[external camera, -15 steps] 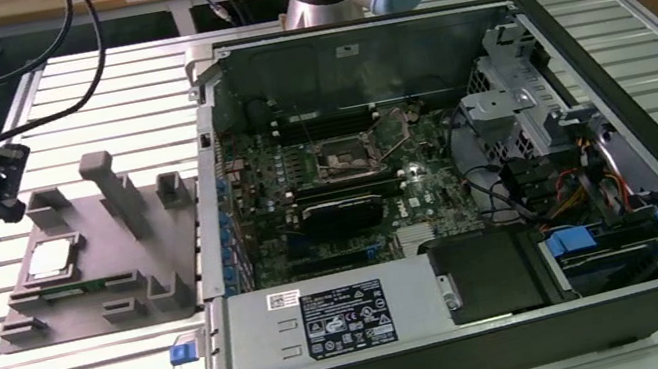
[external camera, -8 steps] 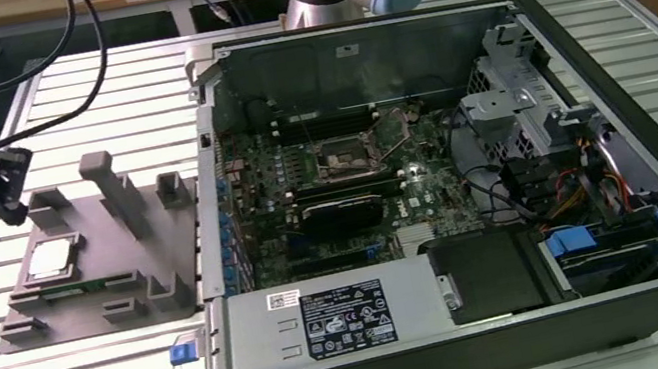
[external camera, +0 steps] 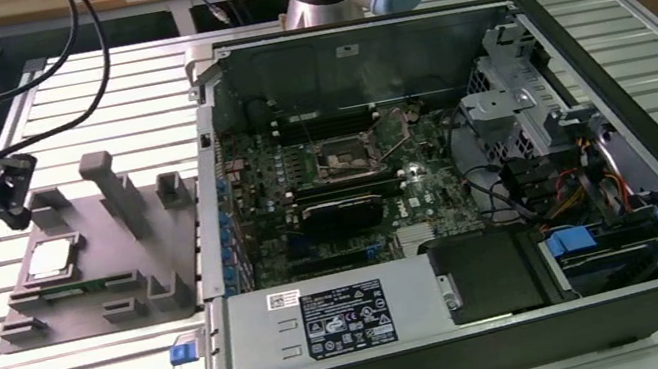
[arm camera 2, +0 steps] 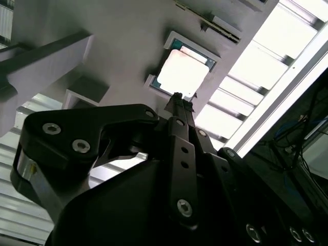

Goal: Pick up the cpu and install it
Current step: 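Pick up the cpu and move it towards the insertion slot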

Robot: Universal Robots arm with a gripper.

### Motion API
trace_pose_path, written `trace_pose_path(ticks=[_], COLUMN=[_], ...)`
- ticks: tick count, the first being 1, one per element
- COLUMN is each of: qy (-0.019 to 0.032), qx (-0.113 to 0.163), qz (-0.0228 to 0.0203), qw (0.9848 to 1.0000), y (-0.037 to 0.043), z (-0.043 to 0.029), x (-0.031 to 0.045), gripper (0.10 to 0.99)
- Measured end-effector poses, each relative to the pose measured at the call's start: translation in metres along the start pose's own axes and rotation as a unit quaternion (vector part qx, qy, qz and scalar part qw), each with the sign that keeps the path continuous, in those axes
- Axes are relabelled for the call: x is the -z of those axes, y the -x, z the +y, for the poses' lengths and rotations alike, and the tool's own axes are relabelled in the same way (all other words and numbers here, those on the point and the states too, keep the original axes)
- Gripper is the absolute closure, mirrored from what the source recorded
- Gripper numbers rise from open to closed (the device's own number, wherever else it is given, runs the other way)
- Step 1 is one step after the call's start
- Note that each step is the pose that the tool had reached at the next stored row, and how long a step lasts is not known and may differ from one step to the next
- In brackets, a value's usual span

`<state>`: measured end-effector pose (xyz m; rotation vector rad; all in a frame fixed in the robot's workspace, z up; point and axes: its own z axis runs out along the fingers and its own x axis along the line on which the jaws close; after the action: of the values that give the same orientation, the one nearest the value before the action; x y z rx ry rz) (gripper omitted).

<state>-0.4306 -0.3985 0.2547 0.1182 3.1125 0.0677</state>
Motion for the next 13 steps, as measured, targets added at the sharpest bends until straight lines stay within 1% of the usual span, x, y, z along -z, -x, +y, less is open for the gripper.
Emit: trace_pose_path(ticks=[8,13], qy=[0.0000,0.0000], qx=[0.000,0.000], qz=[-0.0001,0.0000], qw=[1.0000,1.0000], y=[-0.0019,-0.0025], z=[-0.0028,-0.0067], x=[-0.0071,-0.0138], gripper=[0.980,0.980])
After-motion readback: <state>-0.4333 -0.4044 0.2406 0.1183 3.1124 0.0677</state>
